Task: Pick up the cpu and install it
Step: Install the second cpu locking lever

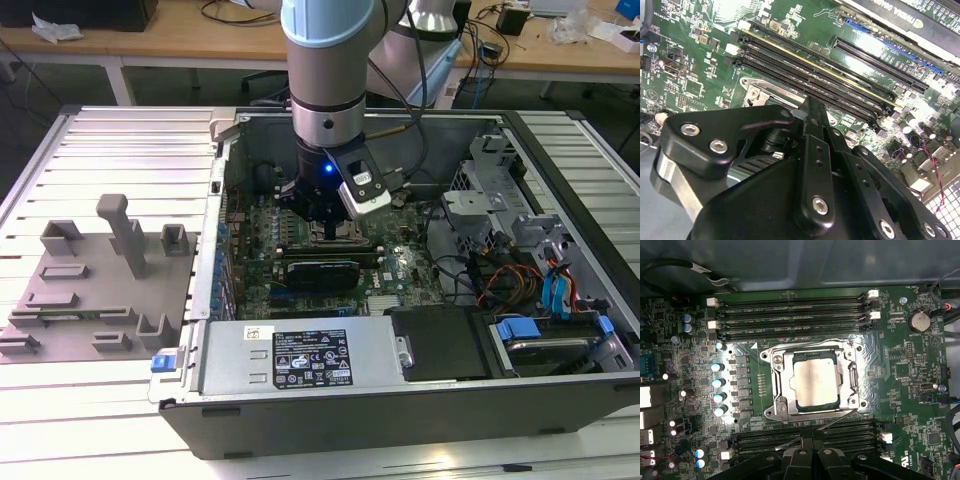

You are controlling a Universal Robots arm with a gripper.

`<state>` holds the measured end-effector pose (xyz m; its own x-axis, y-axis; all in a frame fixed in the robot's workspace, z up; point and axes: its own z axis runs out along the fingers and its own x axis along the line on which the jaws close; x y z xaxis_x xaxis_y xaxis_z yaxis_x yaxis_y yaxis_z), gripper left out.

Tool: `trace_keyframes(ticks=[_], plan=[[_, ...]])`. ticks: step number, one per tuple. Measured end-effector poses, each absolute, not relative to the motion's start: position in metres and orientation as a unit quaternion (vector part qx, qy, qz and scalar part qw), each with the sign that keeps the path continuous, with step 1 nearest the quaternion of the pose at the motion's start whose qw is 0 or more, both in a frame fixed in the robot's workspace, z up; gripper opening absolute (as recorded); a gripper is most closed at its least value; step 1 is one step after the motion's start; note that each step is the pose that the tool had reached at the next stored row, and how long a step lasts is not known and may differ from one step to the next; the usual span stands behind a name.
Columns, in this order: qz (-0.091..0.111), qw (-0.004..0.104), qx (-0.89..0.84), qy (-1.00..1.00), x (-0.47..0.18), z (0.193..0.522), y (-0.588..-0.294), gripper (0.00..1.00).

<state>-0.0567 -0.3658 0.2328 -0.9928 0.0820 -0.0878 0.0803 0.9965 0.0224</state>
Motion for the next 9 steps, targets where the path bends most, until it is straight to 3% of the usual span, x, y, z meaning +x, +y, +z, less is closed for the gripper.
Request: trace_keyframes(ticks=[9], plan=[[0.009, 0.044, 0.04, 0.998, -0.0569, 0.2307, -0.3658, 0.11]])
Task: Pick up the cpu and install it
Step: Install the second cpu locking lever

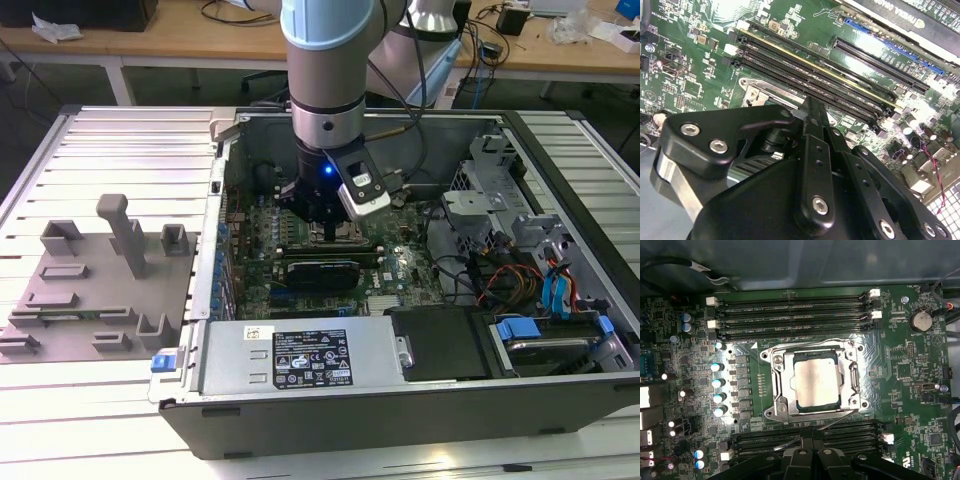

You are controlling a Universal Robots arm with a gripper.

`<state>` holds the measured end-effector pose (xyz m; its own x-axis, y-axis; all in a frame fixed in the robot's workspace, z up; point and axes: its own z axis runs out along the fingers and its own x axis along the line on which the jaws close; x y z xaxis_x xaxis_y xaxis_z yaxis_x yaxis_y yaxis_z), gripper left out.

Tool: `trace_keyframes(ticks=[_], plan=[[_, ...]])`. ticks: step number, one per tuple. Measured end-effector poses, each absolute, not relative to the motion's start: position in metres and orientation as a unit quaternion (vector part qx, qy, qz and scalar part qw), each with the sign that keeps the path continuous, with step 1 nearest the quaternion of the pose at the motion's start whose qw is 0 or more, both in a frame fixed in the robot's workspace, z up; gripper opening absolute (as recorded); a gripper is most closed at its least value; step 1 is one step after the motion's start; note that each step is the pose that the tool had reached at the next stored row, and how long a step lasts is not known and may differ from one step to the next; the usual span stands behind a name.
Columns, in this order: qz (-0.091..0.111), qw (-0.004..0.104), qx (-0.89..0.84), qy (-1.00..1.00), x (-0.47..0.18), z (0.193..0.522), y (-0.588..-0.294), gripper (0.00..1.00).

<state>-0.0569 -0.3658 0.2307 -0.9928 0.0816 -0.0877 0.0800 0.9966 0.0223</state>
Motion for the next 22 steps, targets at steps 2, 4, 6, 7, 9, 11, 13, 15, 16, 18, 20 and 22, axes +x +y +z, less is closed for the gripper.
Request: trace_keyframes(ticks=[2, 4, 6, 7, 9, 11, 13, 15, 16, 18, 20, 22], plan=[[0.009, 0.044, 0.04, 0.998, -0.0569, 0.2306, -0.3658, 0.11], [0.009, 0.044, 0.04, 0.998, -0.0569, 0.2303, -0.3658, 0.11], [0.009, 0.044, 0.041, 0.998, -0.0569, 0.229, -0.3658, 0.11], [0.009, 0.044, 0.04, 0.998, -0.057, 0.2287, -0.3658, 0.11], [0.009, 0.044, 0.04, 0.998, -0.057, 0.2285, -0.3658, 0.11], [0.009, 0.044, 0.04, 0.998, -0.057, 0.2284, -0.3658, 0.11], [0.009, 0.044, 0.04, 0.998, -0.0569, 0.2282, -0.3658, 0.11], [0.009, 0.044, 0.04, 0.998, -0.057, 0.228, -0.3658, 0.11], [0.009, 0.044, 0.04, 0.998, -0.057, 0.2279, -0.3658, 0.11], [0.009, 0.044, 0.04, 0.998, -0.0571, 0.2276, -0.3658, 0.11], [0.009, 0.044, 0.041, 0.998, -0.0577, 0.2271, -0.3658, 0.11], [0.009, 0.044, 0.041, 0.998, -0.0591, 0.2265, -0.3658, 0.11]])
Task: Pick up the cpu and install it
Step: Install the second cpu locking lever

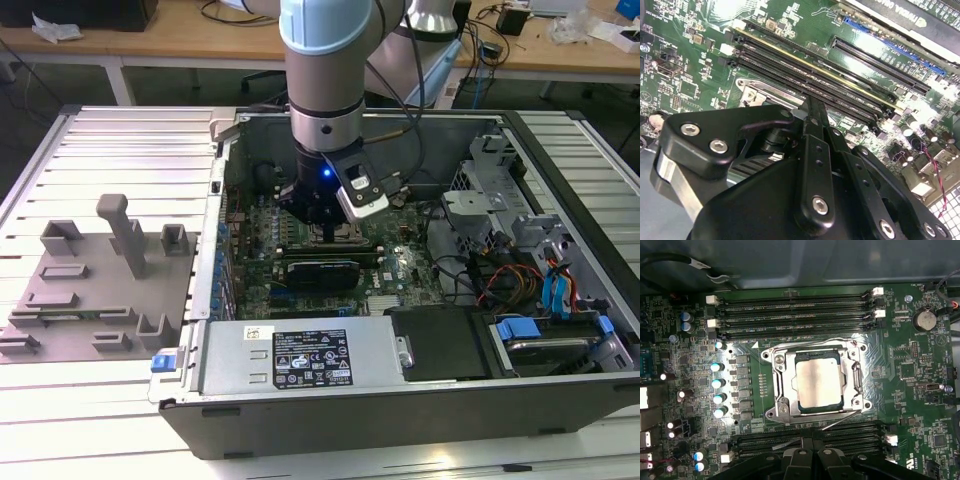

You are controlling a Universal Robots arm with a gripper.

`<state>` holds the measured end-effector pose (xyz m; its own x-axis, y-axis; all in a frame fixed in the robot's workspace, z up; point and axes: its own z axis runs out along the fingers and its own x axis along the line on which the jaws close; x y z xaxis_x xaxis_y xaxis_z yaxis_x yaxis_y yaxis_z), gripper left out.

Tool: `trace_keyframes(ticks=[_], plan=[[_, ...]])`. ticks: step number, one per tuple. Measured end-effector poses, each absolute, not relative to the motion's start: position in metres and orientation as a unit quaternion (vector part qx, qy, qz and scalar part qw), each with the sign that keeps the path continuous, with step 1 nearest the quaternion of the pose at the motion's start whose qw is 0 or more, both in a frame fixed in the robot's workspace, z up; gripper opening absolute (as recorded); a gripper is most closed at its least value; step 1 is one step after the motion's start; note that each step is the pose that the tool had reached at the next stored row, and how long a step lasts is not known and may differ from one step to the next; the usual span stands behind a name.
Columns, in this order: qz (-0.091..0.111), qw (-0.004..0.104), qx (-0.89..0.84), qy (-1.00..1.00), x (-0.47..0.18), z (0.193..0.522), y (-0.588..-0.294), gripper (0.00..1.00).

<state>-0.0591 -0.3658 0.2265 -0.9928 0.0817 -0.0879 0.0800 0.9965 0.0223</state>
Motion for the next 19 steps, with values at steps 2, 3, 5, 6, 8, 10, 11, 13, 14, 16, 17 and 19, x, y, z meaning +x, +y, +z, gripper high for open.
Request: trace_keyframes(ticks=[2, 3, 5, 6, 8, 10, 11, 13, 14, 16, 17, 19], plan=[[0.01, 0.044, 0.04, 0.998, -0.062, 0.225, -0.366, 0.11], [0.01, 0.044, 0.04, 0.998, -0.063, 0.224, -0.366, 0.11], [0.01, 0.045, 0.04, 0.998, -0.065, 0.224, -0.366, 0.11], [0.011, 0.045, 0.041, 0.998, -0.066, 0.223, -0.366, 0.11], [0.011, 0.045, 0.041, 0.998, -0.068, 0.222, -0.366, 0.11], [0.012, 0.045, 0.041, 0.998, -0.07, 0.22, -0.366, 0.11], [0.012, 0.045, 0.041, 0.998, -0.071, 0.22, -0.366, 0.11], [0.012, 0.045, 0.041, 0.998, -0.074, 0.218, -0.366, 0.11], [0.012, 0.045, 0.041, 0.998, -0.075, 0.218, -0.366, 0.11], [0.012, 0.045, 0.041, 0.998, -0.076, 0.217, -0.366, 0.11], [0.012, 0.045, 0.041, 0.998, -0.077, 0.217, -0.366, 0.11], [0.013, 0.045, 0.041, 0.998, -0.078, 0.215, -0.366, 0.11]])
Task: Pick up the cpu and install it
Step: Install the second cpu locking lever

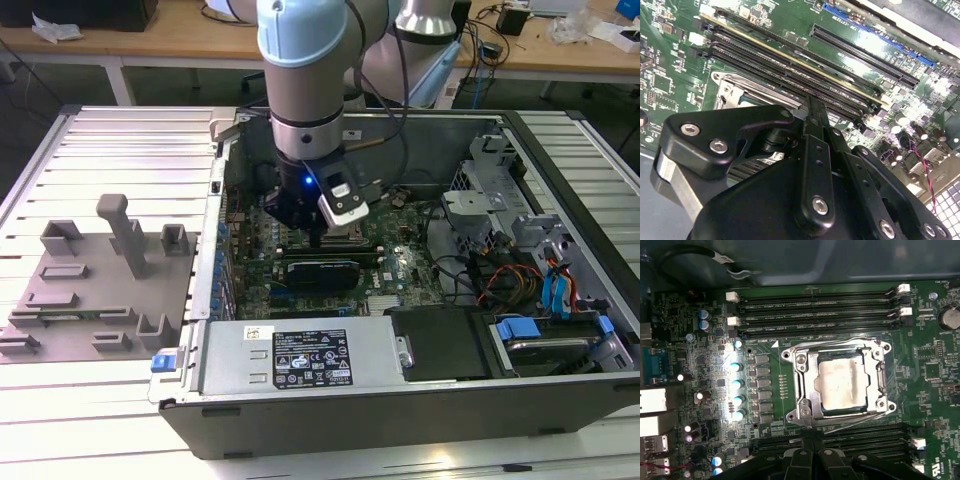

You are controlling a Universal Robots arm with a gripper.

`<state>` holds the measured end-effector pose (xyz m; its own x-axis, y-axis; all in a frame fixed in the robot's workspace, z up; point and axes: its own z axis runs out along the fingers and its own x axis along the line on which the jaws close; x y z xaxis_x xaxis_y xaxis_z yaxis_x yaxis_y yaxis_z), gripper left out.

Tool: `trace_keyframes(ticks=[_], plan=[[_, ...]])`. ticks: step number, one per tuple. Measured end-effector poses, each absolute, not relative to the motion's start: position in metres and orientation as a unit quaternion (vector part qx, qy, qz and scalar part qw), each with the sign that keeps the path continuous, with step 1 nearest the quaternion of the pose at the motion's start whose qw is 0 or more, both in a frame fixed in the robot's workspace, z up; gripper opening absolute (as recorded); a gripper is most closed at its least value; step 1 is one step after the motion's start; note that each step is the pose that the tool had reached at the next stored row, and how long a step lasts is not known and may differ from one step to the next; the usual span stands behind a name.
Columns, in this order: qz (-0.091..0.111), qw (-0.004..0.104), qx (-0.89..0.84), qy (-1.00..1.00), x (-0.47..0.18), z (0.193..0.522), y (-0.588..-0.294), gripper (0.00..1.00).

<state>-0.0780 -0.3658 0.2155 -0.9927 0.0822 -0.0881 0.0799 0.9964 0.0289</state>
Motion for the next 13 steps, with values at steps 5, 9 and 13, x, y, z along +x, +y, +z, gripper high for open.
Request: trace_keyframes(ticks=[5, 9, 13], plan=[[0.019, 0.044, 0.041, 0.998, -0.0808, 0.2122, -0.3658, 0.11], [0.032, 0.044, 0.041, 0.998, -0.0818, 0.2103, -0.3659, 0.11], [0.036, 0.044, 0.042, 0.998, -0.0819, 0.2093, -0.3677, 0.11]])
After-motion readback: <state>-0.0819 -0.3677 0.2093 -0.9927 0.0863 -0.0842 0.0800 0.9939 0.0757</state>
